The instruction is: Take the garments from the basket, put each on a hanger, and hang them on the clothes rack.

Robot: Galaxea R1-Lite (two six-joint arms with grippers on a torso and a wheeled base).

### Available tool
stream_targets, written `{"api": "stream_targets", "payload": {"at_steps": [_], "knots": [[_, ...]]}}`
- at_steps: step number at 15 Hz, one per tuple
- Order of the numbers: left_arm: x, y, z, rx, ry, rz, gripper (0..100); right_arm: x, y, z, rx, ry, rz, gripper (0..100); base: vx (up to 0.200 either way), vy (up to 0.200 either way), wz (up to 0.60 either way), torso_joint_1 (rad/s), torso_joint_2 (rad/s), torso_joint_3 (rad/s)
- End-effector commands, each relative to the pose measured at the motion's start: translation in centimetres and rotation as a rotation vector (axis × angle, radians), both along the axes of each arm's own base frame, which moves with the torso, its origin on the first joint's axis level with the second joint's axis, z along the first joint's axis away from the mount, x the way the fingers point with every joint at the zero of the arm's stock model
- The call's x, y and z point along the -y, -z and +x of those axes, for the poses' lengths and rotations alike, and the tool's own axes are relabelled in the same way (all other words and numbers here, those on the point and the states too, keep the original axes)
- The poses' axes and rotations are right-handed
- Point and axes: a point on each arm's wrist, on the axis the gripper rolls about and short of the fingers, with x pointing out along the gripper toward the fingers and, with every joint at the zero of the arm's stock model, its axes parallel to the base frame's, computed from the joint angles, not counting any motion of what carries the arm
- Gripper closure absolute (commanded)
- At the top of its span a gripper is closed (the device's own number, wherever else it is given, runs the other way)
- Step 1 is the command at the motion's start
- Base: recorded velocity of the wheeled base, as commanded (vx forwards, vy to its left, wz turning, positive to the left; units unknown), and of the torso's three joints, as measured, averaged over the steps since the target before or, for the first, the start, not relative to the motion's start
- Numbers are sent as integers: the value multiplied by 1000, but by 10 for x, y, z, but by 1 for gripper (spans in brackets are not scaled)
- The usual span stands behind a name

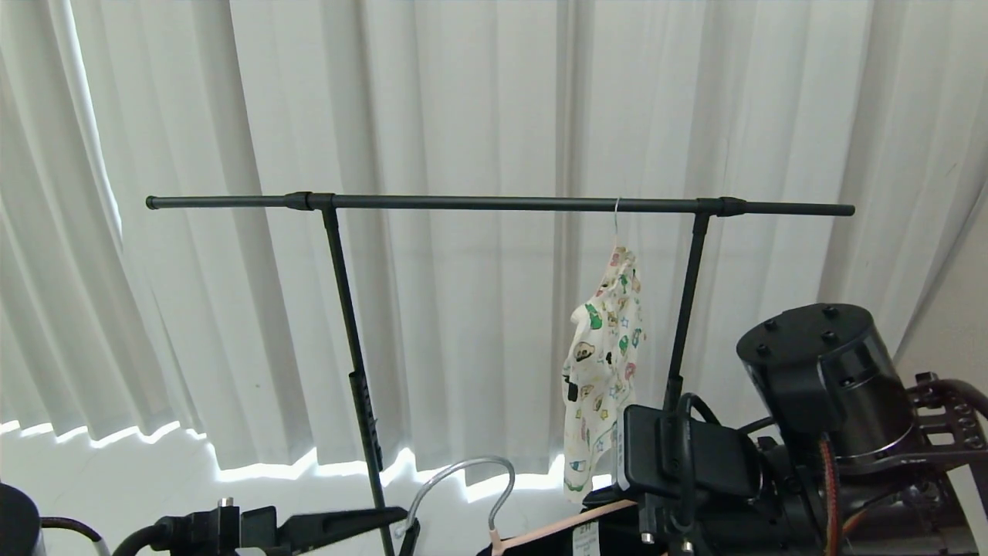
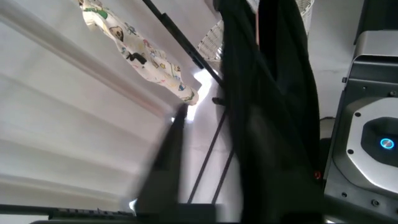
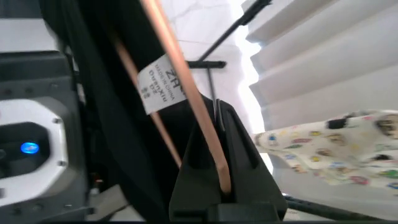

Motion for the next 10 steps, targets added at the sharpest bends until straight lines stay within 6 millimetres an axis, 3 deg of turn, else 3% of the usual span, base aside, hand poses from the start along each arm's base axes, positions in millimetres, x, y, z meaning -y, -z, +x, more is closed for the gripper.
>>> {"api": "stream_targets", "payload": {"at_steps": [1,8,10], "knots": [[-2,1,0,-3,-12,1,0,8,-6,3,22,22,18,100,0,0,0,0,0,0],[-15,-5,-5,36,-42,-46,0,49,-9,26,34,201,27,100,0,0,0,0,0,0],[-26,3,-3,33,-122,-26,0,56,-12,29,44,235,37,100,0,0,0,0,0,0]]}}
